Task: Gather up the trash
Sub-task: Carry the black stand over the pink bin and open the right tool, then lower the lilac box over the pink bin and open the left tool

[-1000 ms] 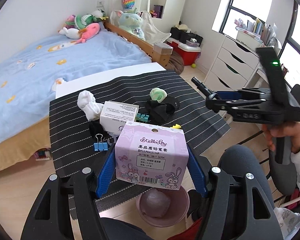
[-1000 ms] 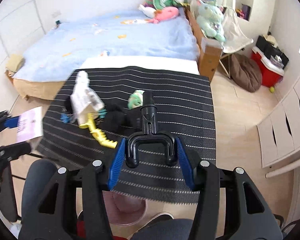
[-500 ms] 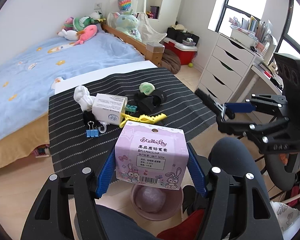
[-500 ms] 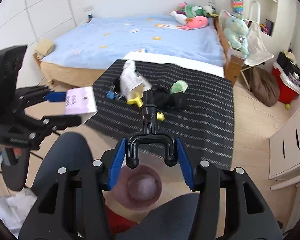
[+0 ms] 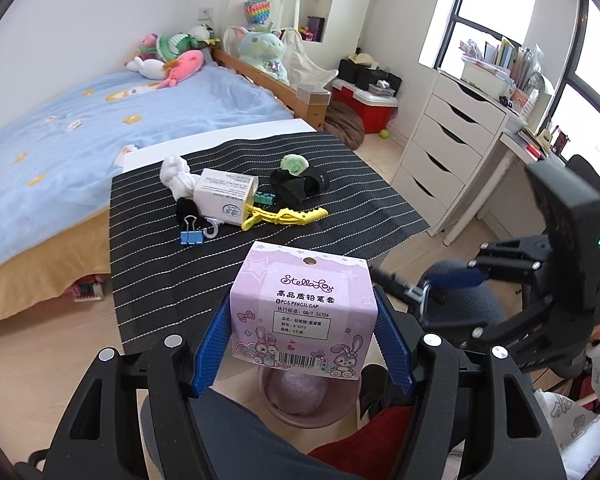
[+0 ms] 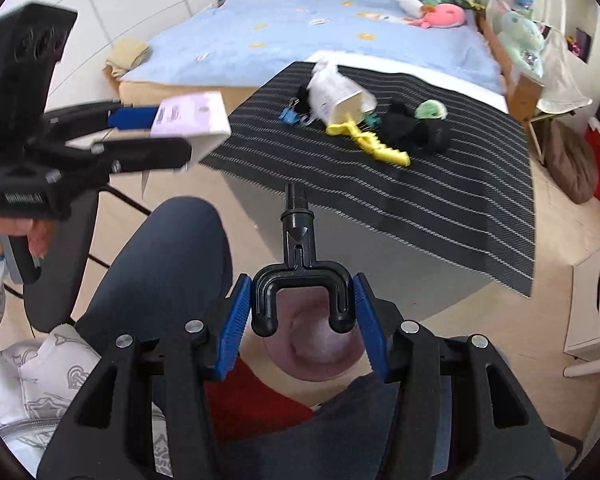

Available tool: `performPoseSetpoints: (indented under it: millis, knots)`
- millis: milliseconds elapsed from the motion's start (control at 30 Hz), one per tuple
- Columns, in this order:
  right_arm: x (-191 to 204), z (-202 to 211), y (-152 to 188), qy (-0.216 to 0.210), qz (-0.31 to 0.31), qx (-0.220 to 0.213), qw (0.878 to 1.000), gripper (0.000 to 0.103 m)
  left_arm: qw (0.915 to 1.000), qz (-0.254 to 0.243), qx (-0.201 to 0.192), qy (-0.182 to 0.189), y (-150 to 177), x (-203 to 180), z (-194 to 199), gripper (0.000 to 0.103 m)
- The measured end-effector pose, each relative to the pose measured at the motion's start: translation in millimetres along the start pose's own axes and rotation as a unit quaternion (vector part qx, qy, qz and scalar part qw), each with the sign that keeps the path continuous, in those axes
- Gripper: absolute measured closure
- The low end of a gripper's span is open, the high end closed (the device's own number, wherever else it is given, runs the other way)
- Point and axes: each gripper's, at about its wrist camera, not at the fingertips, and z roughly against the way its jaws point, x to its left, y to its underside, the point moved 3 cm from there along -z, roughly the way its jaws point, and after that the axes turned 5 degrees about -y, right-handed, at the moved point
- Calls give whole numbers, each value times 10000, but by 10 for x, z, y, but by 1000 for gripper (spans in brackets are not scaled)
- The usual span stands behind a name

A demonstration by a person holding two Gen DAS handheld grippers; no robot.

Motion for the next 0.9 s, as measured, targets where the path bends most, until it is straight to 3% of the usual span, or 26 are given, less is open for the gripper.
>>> performPoseSetpoints:
  millis: [167, 200, 233, 333, 633, 900]
  knots:
    - [93, -97, -24, -174, 112, 97, 9997, 51, 10000, 50, -54, -43, 10, 57, 54, 38]
    - [102, -126, -27, -149, 142, 130, 9997, 43, 10000, 59, -58, -48, 12, 66, 55, 38]
    - [103, -144, -25, -110, 159, 144, 9997, 25, 9999, 60, -59, -55, 15, 65, 55, 38]
    - [78, -142, -28, -51, 113, 66, 9999, 17, 10000, 67, -46, -58, 27, 68, 48, 38]
    - [-50, -46, -43, 81, -112, -2, 9999, 9, 10000, -31, 44, 70, 44, -7, 6, 38]
    - [-144, 114, -66, 246, -290, -197, 9991, 9, 9997, -161, 104, 130, 36, -112, -32, 38]
